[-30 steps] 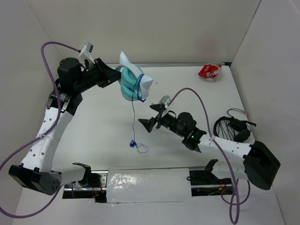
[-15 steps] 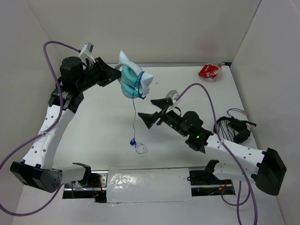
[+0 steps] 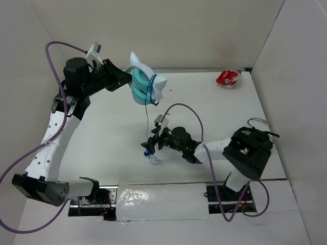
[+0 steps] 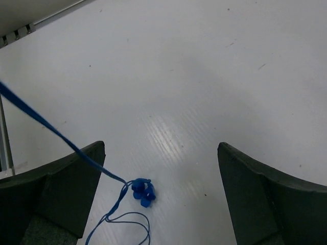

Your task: Wrap the headphones

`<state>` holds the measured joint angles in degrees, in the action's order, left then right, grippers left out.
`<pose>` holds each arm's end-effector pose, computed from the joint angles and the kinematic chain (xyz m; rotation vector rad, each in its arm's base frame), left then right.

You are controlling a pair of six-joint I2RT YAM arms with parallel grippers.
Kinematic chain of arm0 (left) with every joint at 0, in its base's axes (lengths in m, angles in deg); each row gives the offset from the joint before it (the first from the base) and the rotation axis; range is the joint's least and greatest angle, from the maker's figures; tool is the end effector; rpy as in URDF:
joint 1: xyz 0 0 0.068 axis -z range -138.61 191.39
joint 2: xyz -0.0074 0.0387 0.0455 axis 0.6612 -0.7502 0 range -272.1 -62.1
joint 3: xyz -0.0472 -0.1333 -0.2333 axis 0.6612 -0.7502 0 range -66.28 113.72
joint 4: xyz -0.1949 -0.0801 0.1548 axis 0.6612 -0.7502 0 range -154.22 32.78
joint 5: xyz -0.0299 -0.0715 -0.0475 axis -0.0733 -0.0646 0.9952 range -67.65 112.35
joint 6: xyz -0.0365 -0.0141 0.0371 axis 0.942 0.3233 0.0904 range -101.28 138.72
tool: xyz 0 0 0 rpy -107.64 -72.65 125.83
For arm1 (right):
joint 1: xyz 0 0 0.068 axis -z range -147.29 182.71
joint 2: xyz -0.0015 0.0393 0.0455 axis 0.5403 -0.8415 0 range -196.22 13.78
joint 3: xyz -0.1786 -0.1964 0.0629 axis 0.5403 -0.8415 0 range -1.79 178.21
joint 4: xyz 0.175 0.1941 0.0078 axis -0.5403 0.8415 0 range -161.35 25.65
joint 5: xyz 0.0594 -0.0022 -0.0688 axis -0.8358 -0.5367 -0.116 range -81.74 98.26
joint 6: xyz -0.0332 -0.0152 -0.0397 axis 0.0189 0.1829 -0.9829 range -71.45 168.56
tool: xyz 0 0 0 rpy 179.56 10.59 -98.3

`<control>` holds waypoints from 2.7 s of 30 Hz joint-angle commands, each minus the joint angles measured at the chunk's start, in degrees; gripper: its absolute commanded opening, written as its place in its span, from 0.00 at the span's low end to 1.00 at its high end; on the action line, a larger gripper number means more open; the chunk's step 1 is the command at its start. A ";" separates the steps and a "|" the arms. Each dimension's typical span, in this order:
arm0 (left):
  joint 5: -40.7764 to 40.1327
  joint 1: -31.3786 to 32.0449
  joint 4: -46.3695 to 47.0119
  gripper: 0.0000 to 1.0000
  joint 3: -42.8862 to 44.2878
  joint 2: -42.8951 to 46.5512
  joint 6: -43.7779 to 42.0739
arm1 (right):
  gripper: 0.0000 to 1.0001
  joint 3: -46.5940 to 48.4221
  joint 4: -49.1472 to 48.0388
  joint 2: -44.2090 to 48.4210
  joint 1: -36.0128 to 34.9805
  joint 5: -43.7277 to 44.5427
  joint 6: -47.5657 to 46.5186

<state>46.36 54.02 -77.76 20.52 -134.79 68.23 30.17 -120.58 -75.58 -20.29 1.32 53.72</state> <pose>0.2607 -0.0732 0.4715 -0.2422 1.7962 -1.1457 0.1819 0.2484 0.1878 -0.8099 1.5947 0.8470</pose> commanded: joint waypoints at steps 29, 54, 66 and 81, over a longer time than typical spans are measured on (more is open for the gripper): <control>11.68 3.18 9.29 0.00 -24.57 6.60 -25.33 | 0.00 41.21 66.44 1.82 29.17 -5.98 4.33; -38.68 12.34 -16.02 0.00 -12.20 -13.10 5.22 | 0.00 46.44 79.56 9.82 8.97 -3.94 3.97; -34.65 10.84 -5.94 0.00 -12.53 -4.07 11.40 | 0.00 34.05 62.97 5.78 1.85 -14.33 -0.95; -19.27 8.47 6.46 0.00 -12.54 5.62 5.86 | 0.09 4.94 11.97 8.95 -1.41 -14.14 -3.85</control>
<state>21.77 62.56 -81.12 3.89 -132.93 74.09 34.52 -95.88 -65.35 -21.12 -10.00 51.41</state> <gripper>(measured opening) 0.239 0.082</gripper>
